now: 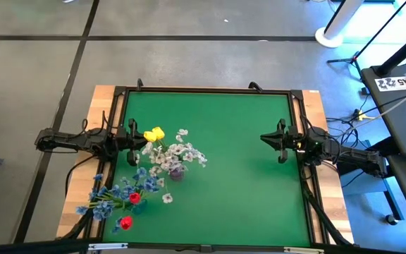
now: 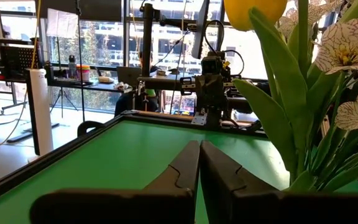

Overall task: Sort flowers into vase by color
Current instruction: Return to Home Position

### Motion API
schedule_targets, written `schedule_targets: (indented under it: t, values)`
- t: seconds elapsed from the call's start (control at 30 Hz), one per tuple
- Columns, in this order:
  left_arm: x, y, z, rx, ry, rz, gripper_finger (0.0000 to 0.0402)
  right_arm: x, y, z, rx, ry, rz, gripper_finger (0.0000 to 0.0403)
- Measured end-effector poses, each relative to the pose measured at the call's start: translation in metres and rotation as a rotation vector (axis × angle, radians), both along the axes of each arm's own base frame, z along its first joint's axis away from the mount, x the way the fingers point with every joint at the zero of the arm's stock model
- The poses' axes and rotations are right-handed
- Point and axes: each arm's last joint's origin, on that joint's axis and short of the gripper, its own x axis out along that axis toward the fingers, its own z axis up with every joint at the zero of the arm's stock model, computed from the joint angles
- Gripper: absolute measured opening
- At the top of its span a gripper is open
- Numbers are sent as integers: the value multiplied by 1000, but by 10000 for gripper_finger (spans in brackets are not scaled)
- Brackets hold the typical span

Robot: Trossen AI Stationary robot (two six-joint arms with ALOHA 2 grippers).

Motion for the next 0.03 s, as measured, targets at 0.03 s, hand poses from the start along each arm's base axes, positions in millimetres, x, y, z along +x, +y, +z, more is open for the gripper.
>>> schedule_targets:
  t: [0.03]
  values:
    - [0, 0, 0, 0, 0, 0, 10, 0, 0, 0, 0, 0, 0, 42]
